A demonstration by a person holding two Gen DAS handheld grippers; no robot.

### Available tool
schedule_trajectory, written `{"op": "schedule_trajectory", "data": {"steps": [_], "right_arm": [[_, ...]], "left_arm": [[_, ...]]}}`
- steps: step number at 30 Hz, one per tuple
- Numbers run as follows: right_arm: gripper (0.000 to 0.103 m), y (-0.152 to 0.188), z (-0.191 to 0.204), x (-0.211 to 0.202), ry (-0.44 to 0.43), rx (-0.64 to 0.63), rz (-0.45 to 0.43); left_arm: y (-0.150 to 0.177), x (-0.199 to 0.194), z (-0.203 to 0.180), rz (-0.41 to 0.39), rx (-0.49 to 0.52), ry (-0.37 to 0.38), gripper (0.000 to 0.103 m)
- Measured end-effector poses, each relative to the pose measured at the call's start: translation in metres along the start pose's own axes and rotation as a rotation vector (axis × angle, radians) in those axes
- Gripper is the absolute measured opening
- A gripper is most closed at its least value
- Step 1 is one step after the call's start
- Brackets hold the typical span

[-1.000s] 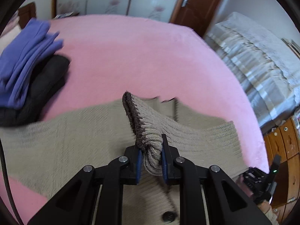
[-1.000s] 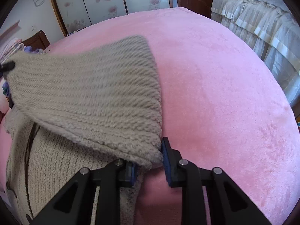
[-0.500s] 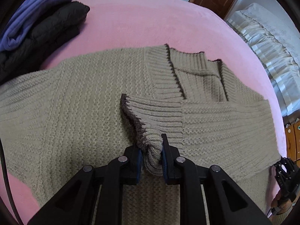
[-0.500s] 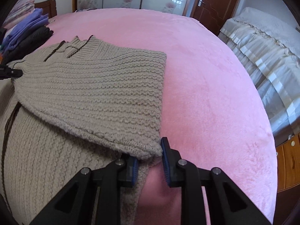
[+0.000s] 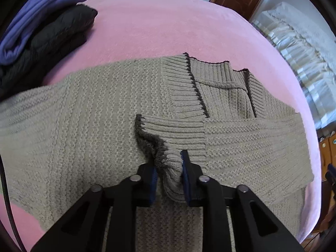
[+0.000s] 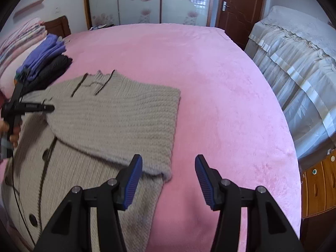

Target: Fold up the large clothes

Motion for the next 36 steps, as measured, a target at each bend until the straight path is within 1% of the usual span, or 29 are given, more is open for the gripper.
{"op": "schedule_trajectory", "data": {"steps": [1, 2, 3, 4, 5, 7, 8, 9, 10, 11, 13, 15, 16, 17, 18, 19, 20, 22, 23, 25, 26, 28, 30, 31, 32, 33, 35, 36], "right_arm": [[0.052, -0.003, 0.000, 0.002, -0.004, 0.010, -0.002], [0.052, -0.007, 0.001, 0.006, -0.003, 0.019, -0.004], [0.052, -0.008, 0.003, 0.011, -0.009, 0.025, -0.003], [0.052, -0.008, 0.007, 0.017, -0.019, 0.025, 0.002], [0.052, -0.005, 0.013, 0.026, -0.031, 0.023, 0.017], [0.044, 0.002, 0.022, 0.042, -0.021, 0.000, 0.036], [0.034, 0.008, 0.026, 0.054, 0.001, -0.024, 0.054], [0.028, 0.016, 0.027, 0.064, 0.013, -0.028, 0.081], [0.028, 0.024, 0.025, 0.075, 0.028, -0.024, 0.112], [0.028, 0.029, 0.022, 0.080, 0.033, -0.019, 0.116], [0.028, 0.035, 0.018, 0.082, 0.039, -0.017, 0.096], [0.029, 0.037, 0.016, 0.081, 0.038, -0.013, 0.094], [0.030, 0.036, 0.016, 0.080, 0.036, -0.012, 0.099], [0.033, 0.035, 0.016, 0.078, 0.035, -0.010, 0.104], [0.035, 0.034, 0.015, 0.075, 0.024, -0.004, 0.111], [0.035, 0.032, 0.012, 0.070, 0.014, 0.003, 0.118], [0.036, 0.028, 0.012, 0.065, 0.000, 0.011, 0.118], [0.037, 0.019, 0.014, 0.053, -0.050, 0.031, 0.098], [0.037, 0.012, 0.014, 0.046, -0.066, 0.036, 0.080], [0.037, -0.003, 0.019, 0.034, -0.093, 0.047, 0.041], [0.037, -0.011, 0.022, 0.032, -0.109, 0.054, 0.029], [0.037, -0.031, 0.033, 0.034, -0.134, 0.067, 0.016], [0.037, -0.055, 0.046, 0.047, -0.158, 0.072, 0.016], [0.037, -0.062, 0.053, 0.054, -0.165, 0.072, 0.019], [0.036, -0.074, 0.064, 0.066, -0.180, 0.078, 0.026], [0.035, -0.078, 0.071, 0.073, -0.189, 0.079, 0.031], [0.035, -0.090, 0.088, 0.093, -0.205, 0.072, 0.043], [0.034, -0.094, 0.096, 0.107, -0.200, 0.058, 0.058]], "left_arm": [[-0.003, -0.005, -0.004, -0.024, 0.012, -0.017, 0.015], [-0.008, -0.014, -0.009, -0.068, 0.024, -0.020, 0.015], [-0.011, -0.019, -0.013, -0.096, 0.027, -0.015, 0.015], [-0.015, -0.022, -0.015, -0.115, 0.031, -0.015, 0.015], [-0.017, -0.021, -0.015, -0.122, 0.035, -0.029, 0.015], [-0.016, -0.012, -0.010, -0.101, 0.030, -0.063, 0.015], [-0.015, -0.005, -0.006, -0.085, 0.028, -0.085, 0.015], [-0.012, 0.000, -0.004, -0.075, 0.030, -0.094, 0.015], [-0.010, 0.005, -0.002, -0.070, 0.036, -0.106, 0.015], [-0.007, 0.009, -0.001, -0.070, 0.043, -0.114, 0.016], [-0.004, 0.012, -0.001, -0.083, 0.064, -0.127, 0.017], [-0.002, 0.010, -0.001, -0.084, 0.062, -0.126, 0.021], [-0.003, 0.008, -0.001, -0.074, 0.055, -0.113, 0.029], [-0.004, 0.004, 0.002, -0.048, 0.040, -0.096, 0.040], [-0.005, 0.000, 0.004, -0.027, 0.029, -0.077, 0.048], [-0.005, -0.005, 0.006, -0.009, 0.020, -0.068, 0.064], [-0.008, -0.015, 0.010, -0.014, 0.010, -0.075, 0.071], [-0.017, -0.037, 0.015, -0.058, 0.005, -0.091, 0.074], [-0.022, -0.051, 0.015, -0.091, 0.002, -0.084, 0.074], [-0.032, -0.066, 0.013, -0.130, -0.010, -0.076, 0.074], [-0.036, -0.071, 0.008, -0.144, -0.022, -0.058, 0.073], [-0.043, -0.071, -0.008, -0.148, -0.047, 0.008, 0.071], [-0.046, -0.060, -0.027, -0.118, -0.060, 0.050, 0.057], [-0.046, -0.052, -0.036, -0.095, -0.058, 0.060, 0.046], [-0.044, -0.040, -0.046, -0.056, -0.055, 0.072, 0.038], [-0.043, -0.030, -0.053, -0.031, -0.053, 0.076, 0.036], [-0.038, -0.009, -0.063, 0.003, -0.043, 0.066, 0.035], [-0.036, -0.001, -0.064, 0.015, -0.040, 0.055, 0.035]]}}
Point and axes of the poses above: each gripper's, at about its wrist camera, not at the fingertips, and x roughly the way its jaws point, z to its left, y to its underside, the point moved 7 cm from there along x, roughly the way its jaws point, and after that the axes turned 2 degrees about -y, right-handed, at the moved point
